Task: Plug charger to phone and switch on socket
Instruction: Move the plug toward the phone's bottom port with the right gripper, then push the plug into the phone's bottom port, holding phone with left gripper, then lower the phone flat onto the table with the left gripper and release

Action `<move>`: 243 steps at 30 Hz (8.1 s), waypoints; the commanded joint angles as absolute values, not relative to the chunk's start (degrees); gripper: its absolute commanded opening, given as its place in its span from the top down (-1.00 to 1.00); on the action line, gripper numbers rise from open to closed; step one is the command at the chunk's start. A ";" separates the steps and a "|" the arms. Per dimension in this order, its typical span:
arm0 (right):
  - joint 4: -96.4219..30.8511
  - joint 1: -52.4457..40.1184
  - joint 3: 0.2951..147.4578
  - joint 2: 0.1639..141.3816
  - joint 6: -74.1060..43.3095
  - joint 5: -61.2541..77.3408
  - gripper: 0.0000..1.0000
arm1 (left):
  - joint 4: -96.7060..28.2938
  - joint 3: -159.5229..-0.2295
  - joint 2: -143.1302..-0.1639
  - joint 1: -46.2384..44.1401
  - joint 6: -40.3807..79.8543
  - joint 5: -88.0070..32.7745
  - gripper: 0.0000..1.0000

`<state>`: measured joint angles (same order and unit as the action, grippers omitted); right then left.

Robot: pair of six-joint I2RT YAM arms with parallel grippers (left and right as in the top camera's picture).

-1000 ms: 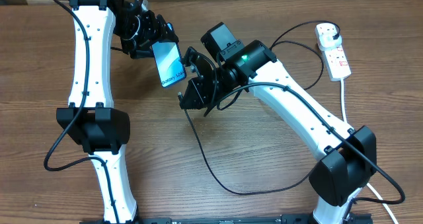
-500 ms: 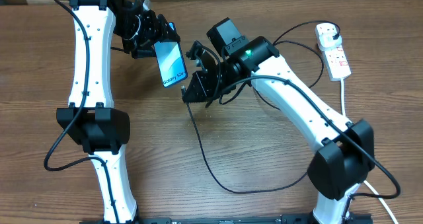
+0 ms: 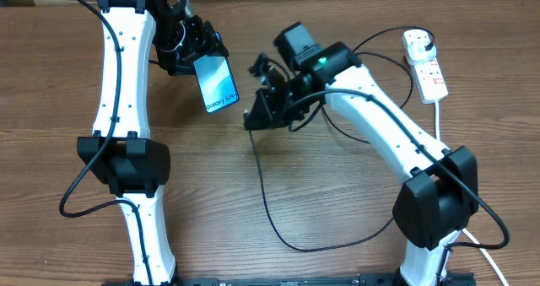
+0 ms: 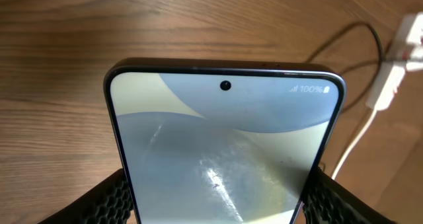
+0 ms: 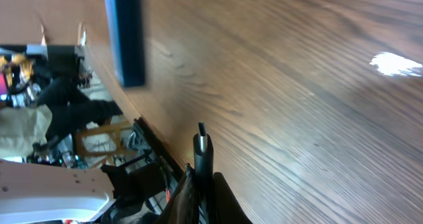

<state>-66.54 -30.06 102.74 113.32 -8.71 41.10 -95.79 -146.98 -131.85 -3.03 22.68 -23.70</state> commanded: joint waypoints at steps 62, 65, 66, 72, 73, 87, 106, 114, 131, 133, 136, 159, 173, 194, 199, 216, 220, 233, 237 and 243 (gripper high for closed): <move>-65.17 -32.29 102.74 116.86 -8.58 42.54 0.93 | -87.94 -137.29 -131.90 -4.91 20.27 -34.11 0.92; -64.99 -32.29 102.74 116.86 -8.58 42.57 0.93 | -88.29 -137.27 -131.90 -4.95 19.57 -33.82 0.92; -64.99 -32.29 102.76 116.86 -8.58 42.57 0.93 | -88.47 -137.27 -131.90 -4.95 19.46 -33.41 0.92; -64.75 -31.88 103.11 116.81 -8.56 42.59 0.93 | -88.77 -137.27 -131.90 -4.95 19.46 -32.21 0.92; -64.75 -31.75 103.20 116.81 -8.56 42.61 0.93 | -88.90 -137.27 -131.90 -4.97 19.44 -32.18 0.92; -64.34 -31.77 103.26 116.81 -8.56 43.81 0.93 | -89.30 -137.27 -131.90 -6.31 19.27 -29.39 0.92; -65.04 -31.88 103.15 116.81 -8.56 41.95 0.93 | -89.52 -137.27 -131.90 -6.02 19.27 -32.67 0.91; -64.66 -31.86 103.15 116.81 -8.56 42.09 0.93 | -89.56 -137.27 -131.90 -6.44 19.27 -32.91 0.92; -64.31 -31.86 102.85 116.84 -9.02 42.09 0.93 | -89.80 -137.29 -131.90 -6.42 18.13 -34.61 0.92; -64.10 -31.79 102.85 116.84 -9.23 42.09 0.93 | -90.21 -137.27 -131.90 -6.42 17.63 -34.54 0.91; -64.14 -31.75 102.85 116.84 -9.23 42.09 0.93 | -90.19 -137.27 -131.90 -6.42 16.73 -34.54 0.92; -57.95 -31.75 102.87 116.84 -14.81 43.55 0.93 | -91.70 -137.27 -131.90 -6.44 15.88 -34.35 0.91; -62.33 -29.50 103.33 116.44 -11.38 41.63 0.31 | -90.78 -137.27 -131.90 -6.35 15.86 -30.92 0.91; -78.24 -10.98 115.22 113.47 -5.48 29.12 -0.03 | -86.63 -136.94 -137.53 -10.33 16.80 -6.85 0.92; -79.46 -10.81 115.22 113.47 -5.48 24.75 -0.09 | -86.08 -136.94 -143.85 -10.33 16.91 -6.74 0.91; -79.92 -10.79 115.22 113.47 -5.48 22.13 -0.30 | -84.16 -136.92 -150.76 -10.90 16.32 1.91 0.91; -79.88 -10.79 115.22 113.47 -5.48 21.87 -0.32 | -84.60 -136.92 -150.76 -10.96 16.75 1.63 0.83; -80.12 -10.79 115.22 113.47 -5.48 21.85 -0.42 | -86.80 -137.21 -150.26 -10.83 16.71 1.56 -0.20; -80.09 -10.79 115.22 113.47 -5.48 21.87 -0.42 | -86.72 -137.82 -147.79 -10.55 16.75 1.72 -0.38; -80.07 -10.79 115.22 113.47 -5.48 21.85 -0.43 | -85.82 -137.97 -143.13 -10.52 16.67 1.65 -0.82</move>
